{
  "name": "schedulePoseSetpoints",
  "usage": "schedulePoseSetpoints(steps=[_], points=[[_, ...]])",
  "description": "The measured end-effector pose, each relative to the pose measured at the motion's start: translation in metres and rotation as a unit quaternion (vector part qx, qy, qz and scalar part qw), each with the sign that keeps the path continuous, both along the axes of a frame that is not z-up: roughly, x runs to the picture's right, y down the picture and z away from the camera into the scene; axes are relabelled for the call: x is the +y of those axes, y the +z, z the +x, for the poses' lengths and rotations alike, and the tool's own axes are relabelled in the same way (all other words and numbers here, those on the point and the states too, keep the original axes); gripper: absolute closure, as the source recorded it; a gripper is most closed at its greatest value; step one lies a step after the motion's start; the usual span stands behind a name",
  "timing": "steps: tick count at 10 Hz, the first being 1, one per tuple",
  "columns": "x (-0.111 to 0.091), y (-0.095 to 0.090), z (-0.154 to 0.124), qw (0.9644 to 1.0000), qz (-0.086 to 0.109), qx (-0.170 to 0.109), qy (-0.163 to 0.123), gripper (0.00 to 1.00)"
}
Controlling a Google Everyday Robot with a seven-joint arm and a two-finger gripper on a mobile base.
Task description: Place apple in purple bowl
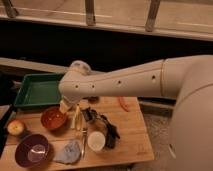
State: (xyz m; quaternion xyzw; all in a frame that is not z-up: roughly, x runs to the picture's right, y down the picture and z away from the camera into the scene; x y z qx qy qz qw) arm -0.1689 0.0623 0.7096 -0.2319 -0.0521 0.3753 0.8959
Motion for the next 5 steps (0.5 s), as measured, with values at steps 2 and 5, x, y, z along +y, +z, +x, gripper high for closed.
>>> schedulePoseSetpoints(steps=[2, 5], points=[[0.009, 0.009, -0.044, 0.9999, -0.014, 0.001, -0.009, 0.25], [0.039, 0.004, -0.101, 0.9999, -0.013, 0.007, -0.003, 0.25]])
